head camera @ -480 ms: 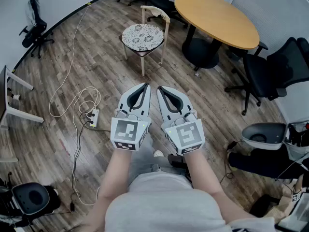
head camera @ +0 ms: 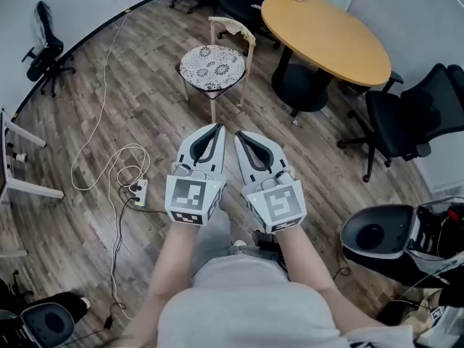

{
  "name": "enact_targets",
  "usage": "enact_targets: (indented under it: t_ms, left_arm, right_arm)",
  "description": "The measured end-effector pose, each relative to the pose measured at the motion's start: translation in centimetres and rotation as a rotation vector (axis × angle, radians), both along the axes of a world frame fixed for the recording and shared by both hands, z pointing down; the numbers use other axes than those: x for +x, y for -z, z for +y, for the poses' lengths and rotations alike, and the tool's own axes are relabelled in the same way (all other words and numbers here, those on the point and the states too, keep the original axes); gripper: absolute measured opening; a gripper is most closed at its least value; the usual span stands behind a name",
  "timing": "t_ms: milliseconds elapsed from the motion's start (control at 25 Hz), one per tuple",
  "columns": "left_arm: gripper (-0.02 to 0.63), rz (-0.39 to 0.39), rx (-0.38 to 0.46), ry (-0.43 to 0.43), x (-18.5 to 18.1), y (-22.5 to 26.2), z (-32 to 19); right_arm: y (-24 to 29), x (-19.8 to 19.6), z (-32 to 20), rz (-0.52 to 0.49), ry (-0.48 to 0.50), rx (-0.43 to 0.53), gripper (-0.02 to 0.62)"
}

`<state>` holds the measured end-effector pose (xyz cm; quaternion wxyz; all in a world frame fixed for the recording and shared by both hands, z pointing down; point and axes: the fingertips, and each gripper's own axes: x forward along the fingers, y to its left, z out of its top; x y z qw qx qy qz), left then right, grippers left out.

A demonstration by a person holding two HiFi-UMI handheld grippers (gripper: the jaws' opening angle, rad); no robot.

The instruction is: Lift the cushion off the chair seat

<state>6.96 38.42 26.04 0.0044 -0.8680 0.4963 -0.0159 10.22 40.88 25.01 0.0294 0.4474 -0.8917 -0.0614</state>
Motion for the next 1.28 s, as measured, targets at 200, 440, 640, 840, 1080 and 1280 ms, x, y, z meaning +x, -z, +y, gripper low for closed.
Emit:
enact_targets:
  t_ms: [200,440,640,840,1080,1280]
  left_arm:
    - [0.003,0.005,-0.008,0.004,-2.1,0.0,-5.4]
    - [0.003,0.006,-0.012,-0.025,-4.3,-0.2,-11.3]
    - [0.003,0.014,-0.013,-0.051,-6.5,0.0,-16.0]
    - [0.003,0.034,-0.02,-0.064,-7.8,0.0,-19.4]
    - [0.003,0.038,-0.053,-0.072,-8.6,-1.2,-22.1]
    - [0.003,0.038,-0.076,-0.065,-9.0,-2.4,-24.8]
  right_arm:
    - [0.3,-1.7,-5.3,-0.019,-0.011,0.003,0.025]
    - [-0.2,-4.2,-11.4,-0.02,-0.029,-0.017,0.025]
    - [-0.4,-6.4,-16.0,-0.023,-0.057,-0.032,0.025]
    - [0.6,-7.3,-18.8,-0.04,-0.082,0.007,0.025]
    - [-0.8,-7.8,-21.7,-0.028,-0.096,-0.041,0.025]
    - [-1.8,-8.3,-24.4,-0.023,-0.081,-0.06,0.025]
